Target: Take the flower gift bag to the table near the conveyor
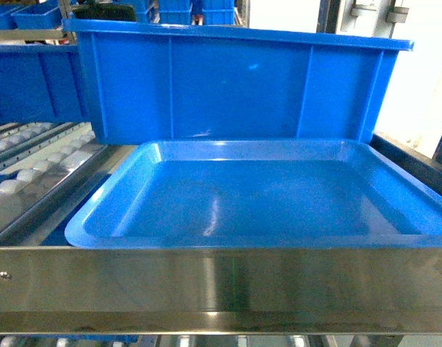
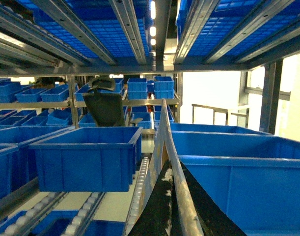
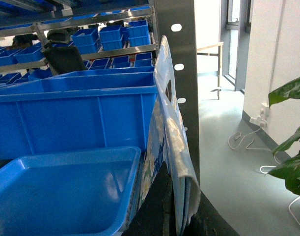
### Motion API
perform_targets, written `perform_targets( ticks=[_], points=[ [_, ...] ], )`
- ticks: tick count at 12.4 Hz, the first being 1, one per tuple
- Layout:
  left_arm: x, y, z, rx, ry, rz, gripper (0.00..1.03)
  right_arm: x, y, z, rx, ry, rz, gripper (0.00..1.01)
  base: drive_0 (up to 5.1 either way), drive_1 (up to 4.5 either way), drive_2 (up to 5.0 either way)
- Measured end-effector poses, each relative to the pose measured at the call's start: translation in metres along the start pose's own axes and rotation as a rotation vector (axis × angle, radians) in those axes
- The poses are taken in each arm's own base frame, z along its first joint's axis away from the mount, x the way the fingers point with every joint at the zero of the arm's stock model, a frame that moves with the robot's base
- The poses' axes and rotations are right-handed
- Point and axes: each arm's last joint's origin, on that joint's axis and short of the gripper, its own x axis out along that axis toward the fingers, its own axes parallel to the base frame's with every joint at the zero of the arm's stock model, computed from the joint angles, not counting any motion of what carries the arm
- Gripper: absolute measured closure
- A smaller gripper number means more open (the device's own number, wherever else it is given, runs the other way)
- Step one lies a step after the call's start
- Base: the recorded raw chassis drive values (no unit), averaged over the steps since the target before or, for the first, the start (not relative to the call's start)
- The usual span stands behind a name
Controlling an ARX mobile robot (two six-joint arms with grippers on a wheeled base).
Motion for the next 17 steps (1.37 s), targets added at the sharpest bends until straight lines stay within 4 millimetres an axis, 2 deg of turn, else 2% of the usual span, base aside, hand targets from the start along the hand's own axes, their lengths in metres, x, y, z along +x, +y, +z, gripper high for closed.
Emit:
perform_targets(
  ticks=[17],
  points=[
    [0.0005, -0.0006, -0.0038, 0.006, 0.020, -0.002, 1.01, 0.0001, 0.0000, 0.0000, 0.002, -0.001, 0.001, 0.99, -4.8, 1.08, 3.6]
  ],
)
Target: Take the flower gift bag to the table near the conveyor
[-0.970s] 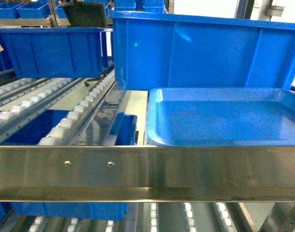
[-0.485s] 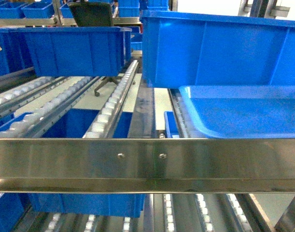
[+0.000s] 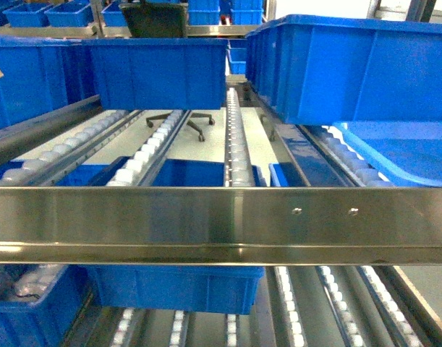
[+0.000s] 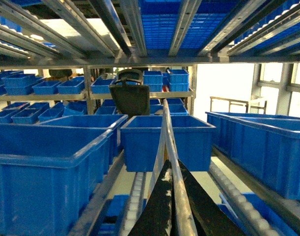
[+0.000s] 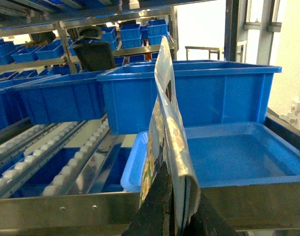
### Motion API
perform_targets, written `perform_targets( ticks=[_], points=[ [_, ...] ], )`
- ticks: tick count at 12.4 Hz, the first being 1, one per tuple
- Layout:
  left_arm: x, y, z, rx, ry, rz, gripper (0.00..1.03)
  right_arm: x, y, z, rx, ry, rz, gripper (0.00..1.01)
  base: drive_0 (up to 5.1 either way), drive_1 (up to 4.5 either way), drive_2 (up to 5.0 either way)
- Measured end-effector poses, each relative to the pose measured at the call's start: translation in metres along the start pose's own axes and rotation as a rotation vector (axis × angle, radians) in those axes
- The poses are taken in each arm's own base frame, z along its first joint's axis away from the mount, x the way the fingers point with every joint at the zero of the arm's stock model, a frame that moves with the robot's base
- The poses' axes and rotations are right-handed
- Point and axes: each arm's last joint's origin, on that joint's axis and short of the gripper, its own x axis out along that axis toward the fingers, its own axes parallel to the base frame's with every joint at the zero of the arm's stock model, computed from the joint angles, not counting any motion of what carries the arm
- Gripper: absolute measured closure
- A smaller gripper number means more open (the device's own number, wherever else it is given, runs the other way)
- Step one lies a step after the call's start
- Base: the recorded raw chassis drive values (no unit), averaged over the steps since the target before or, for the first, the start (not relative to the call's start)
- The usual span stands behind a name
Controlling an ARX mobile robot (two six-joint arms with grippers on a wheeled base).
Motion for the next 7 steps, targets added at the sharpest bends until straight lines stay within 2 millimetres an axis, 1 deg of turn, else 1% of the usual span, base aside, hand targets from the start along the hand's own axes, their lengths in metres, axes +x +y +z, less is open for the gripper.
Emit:
perform_targets(
  ticks=[4, 7],
  points=[
    [0.0000, 0.0000, 0.0001, 0.000, 0.000, 0.000, 1.01, -0.0002, 0.0000, 0.0000, 0.000, 0.000, 0.000, 0.99, -4.9, 1.33, 3.4],
    [-0.0002, 0.0001, 0.0002, 0.000, -0.001, 0.000, 1.01, -0.0002, 0.0000, -0.0001, 0.001, 0.001, 0.000, 0.99, -5.0, 2.39, 2.4]
  ],
)
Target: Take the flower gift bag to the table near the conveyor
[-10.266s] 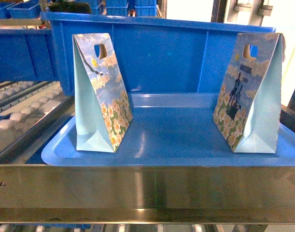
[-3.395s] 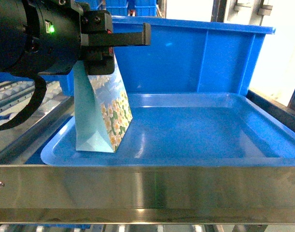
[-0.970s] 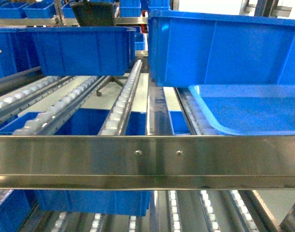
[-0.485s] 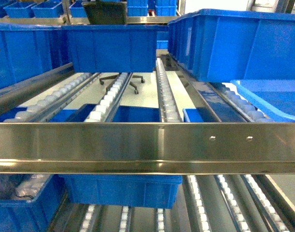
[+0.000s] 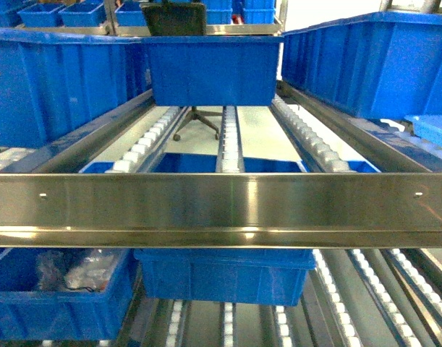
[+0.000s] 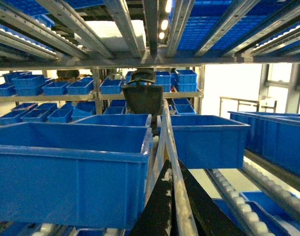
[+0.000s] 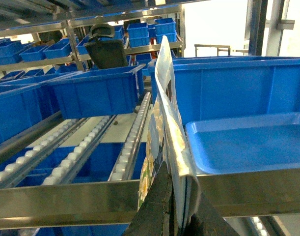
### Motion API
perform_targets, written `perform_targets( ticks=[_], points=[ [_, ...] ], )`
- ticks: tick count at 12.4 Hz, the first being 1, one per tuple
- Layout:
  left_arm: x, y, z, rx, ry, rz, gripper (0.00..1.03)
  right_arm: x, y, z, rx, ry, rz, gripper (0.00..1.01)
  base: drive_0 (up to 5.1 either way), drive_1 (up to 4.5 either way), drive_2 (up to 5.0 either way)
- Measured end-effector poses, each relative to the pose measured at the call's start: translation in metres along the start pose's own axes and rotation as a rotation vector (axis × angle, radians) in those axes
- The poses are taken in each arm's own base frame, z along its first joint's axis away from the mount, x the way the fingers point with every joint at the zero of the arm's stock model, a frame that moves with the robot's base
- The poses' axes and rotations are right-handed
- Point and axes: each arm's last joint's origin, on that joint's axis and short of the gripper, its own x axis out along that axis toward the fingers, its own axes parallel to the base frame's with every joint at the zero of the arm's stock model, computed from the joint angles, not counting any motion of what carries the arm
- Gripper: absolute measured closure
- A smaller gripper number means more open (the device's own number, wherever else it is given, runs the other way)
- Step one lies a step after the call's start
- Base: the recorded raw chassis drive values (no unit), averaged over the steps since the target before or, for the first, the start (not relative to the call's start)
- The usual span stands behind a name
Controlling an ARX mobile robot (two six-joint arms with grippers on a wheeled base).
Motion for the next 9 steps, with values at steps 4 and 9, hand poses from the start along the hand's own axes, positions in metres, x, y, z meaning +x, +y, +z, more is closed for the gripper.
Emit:
perform_targets(
  ticks=[4, 9],
  points=[
    [0.0000, 0.0000, -0.0001, 0.000, 0.001, 0.000, 1.01, 0.0003, -0.0001, -0.0002, 0.001, 0.003, 0.000, 0.99, -5.0, 2.35, 2.4],
    [0.0001, -0.0001, -0.0003, 0.000, 0.002, 0.000, 1.01, 0.0003, -0.0001, -0.0002, 0.001, 0.002, 0.000, 0.99, -5.0, 2.39, 2.4]
  ],
)
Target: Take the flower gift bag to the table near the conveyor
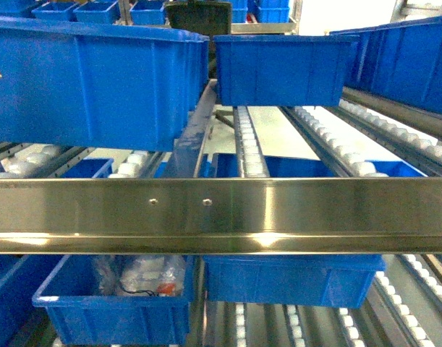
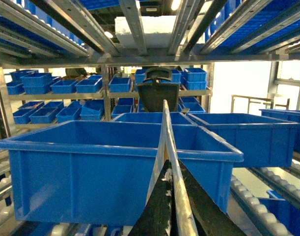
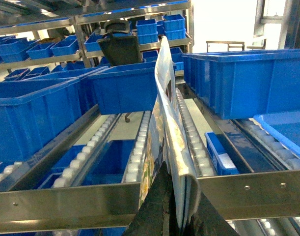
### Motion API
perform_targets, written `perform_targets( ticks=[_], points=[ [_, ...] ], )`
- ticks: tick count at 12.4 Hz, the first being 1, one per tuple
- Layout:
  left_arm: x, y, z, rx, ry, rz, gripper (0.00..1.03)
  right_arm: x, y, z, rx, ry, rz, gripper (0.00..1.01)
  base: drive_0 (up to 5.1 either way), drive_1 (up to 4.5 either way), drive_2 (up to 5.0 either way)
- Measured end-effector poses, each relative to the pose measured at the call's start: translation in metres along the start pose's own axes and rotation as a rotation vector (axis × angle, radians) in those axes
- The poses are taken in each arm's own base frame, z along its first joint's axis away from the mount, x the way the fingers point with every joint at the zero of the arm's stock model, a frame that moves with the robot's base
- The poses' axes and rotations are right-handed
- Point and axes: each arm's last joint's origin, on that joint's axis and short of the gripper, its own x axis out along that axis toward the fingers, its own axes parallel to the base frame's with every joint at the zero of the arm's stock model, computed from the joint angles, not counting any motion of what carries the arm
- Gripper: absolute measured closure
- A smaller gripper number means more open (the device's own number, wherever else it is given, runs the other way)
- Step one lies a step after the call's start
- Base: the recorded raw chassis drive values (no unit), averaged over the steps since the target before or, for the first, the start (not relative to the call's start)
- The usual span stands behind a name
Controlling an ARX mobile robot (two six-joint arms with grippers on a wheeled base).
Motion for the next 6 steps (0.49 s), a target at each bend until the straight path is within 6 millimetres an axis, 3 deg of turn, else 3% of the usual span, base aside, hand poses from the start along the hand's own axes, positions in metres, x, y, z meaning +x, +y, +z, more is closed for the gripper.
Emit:
perform_targets(
  ticks=[6],
  points=[
    [0.0000, 0.0003, -0.0001, 0.000, 0.000, 0.001, 1.01, -0.0002, 0.0001, 0.0002, -0.001, -0.002, 0.000, 0.99, -5.0, 2.39, 2.4]
  ],
)
